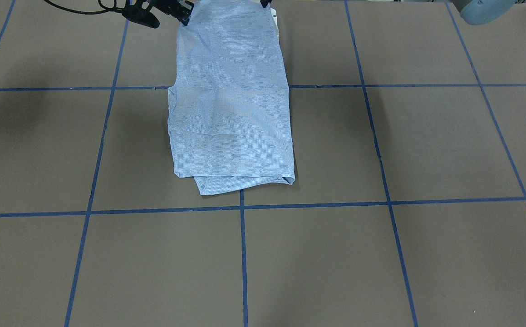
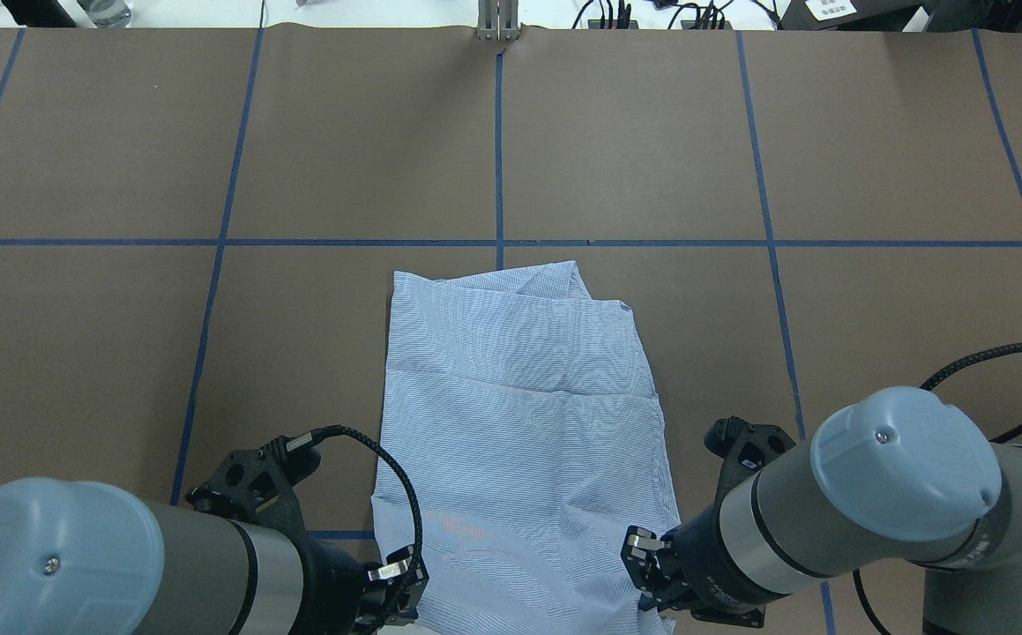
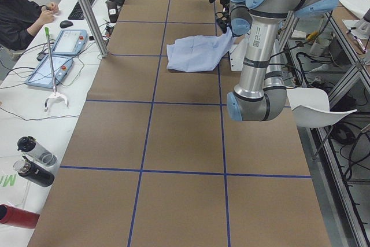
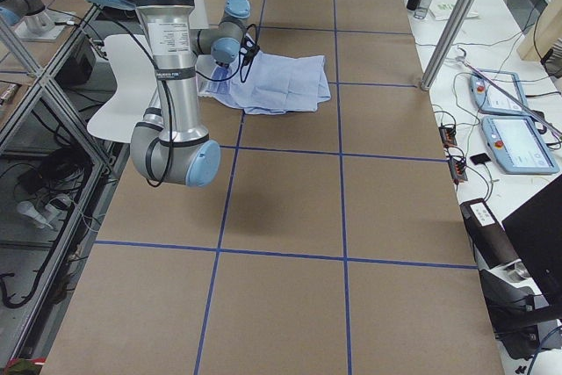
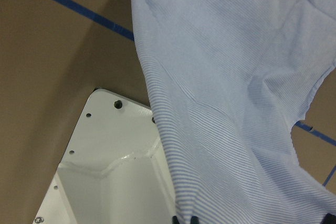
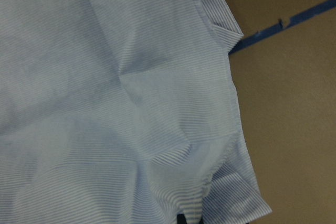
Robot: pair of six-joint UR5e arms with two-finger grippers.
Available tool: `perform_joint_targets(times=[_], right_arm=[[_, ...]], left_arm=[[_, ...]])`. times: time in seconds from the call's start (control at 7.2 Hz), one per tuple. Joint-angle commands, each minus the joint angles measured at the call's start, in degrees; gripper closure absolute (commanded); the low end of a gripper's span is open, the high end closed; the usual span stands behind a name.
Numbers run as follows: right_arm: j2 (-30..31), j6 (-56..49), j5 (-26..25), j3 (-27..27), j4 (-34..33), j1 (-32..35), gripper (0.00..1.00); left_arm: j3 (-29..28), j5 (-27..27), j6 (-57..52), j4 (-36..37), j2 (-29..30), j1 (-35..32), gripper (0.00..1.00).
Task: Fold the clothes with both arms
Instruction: 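Lift the near edge with both grippers and carry it away from the robot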
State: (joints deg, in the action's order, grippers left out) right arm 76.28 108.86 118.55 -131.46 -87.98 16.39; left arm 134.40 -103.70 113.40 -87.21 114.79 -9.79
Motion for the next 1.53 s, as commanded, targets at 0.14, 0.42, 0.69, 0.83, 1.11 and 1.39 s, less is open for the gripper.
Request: perform_joint_targets(times=[0.14, 0.42, 0.69, 0.83, 1.11, 1.39], right_arm=[[-6.4, -7.13, 0.37, 8.39, 0.35, 8.11, 1.0], [-9.64, -10.32, 0.19, 12.86, 0.0, 13.55, 1.0], [-13.78, -13.49, 0.37, 20.69, 0.35, 16.65, 1.0], [-15.88, -13.94, 0.37, 24.29, 0.52, 17.53, 1.0], [-18.44, -17.88, 0.37, 29.57, 0.61, 19.46, 1.0], [-20.82, -18.24, 0.45, 32.57, 0.7, 21.13, 1.0]], left_arm=[[-6.59, -0.28, -4.93, -6.37, 1.05, -8.19, 1.0], [-12.64, -1.15, -5.82, -12.68, 1.23, -13.04, 1.0], [-20.02, -3.26, -7.74, -19.98, 1.31, -17.52, 1.0], [-23.71, -3.35, -7.93, -22.71, 2.36, -19.45, 1.0], [-28.65, -3.44, -9.76, -24.31, 4.91, -21.92, 1.0], [-31.9, -3.44, -10.13, -28.34, 5.18, -23.86, 1.0]])
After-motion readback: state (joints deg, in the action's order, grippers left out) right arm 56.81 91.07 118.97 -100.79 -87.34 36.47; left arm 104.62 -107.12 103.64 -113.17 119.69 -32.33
